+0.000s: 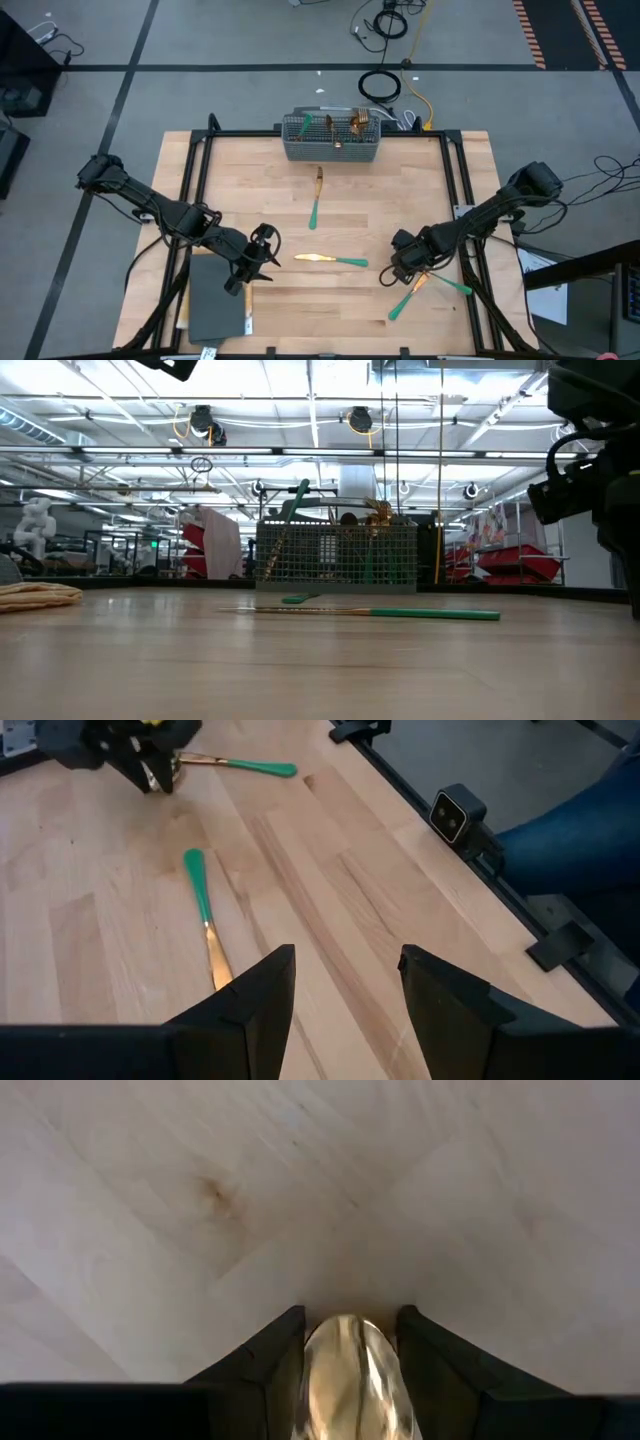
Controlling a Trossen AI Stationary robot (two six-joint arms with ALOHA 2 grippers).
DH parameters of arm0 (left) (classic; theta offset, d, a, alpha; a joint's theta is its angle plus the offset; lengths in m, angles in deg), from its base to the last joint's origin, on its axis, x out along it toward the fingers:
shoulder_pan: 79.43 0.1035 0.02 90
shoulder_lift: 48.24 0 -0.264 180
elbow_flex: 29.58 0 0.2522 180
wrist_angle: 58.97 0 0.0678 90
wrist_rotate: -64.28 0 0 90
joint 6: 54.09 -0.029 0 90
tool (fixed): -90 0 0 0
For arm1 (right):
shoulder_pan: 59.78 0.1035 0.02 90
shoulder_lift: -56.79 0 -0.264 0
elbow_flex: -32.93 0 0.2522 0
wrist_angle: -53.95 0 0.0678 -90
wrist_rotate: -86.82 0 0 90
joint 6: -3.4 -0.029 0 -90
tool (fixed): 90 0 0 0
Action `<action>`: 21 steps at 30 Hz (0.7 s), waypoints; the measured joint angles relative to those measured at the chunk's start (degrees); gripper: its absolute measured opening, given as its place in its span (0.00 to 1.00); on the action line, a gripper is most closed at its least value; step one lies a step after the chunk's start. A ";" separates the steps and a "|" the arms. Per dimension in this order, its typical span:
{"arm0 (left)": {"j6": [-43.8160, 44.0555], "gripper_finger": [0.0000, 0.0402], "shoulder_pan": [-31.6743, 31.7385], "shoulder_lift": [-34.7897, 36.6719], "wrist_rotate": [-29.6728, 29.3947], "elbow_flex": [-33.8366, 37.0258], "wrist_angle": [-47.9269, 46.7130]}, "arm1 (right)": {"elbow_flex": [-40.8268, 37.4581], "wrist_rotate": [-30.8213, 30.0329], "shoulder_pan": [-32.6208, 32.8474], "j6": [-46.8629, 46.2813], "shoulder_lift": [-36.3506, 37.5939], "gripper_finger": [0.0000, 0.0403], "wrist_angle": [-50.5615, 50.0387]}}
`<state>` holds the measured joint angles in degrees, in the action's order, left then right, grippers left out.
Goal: Sort silverware
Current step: Put the green spoon into the gray silverware holder
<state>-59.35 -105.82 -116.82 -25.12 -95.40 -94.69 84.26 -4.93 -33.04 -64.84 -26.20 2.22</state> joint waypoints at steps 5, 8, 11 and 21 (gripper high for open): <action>0.00 0.47 0.00 0.00 0.00 0.00 0.00 | 0.29 0.17 0.07 -1.39 -3.33 0.37 0.50; -0.02 0.47 0.00 0.02 -0.02 0.00 0.00 | 0.28 0.19 0.07 -1.47 -3.45 0.34 0.32; -0.02 0.47 0.00 0.02 -0.22 -0.01 0.00 | 0.08 0.71 0.37 -1.62 -2.66 0.31 -0.16; -1.04 0.47 0.00 0.02 -0.31 0.00 -0.02 | -0.30 5.38 0.79 -5.65 0.79 0.30 -2.30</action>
<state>-60.39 -105.82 -116.80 -25.42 -95.40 -94.71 83.96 0.45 -32.25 -70.49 -25.41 -0.08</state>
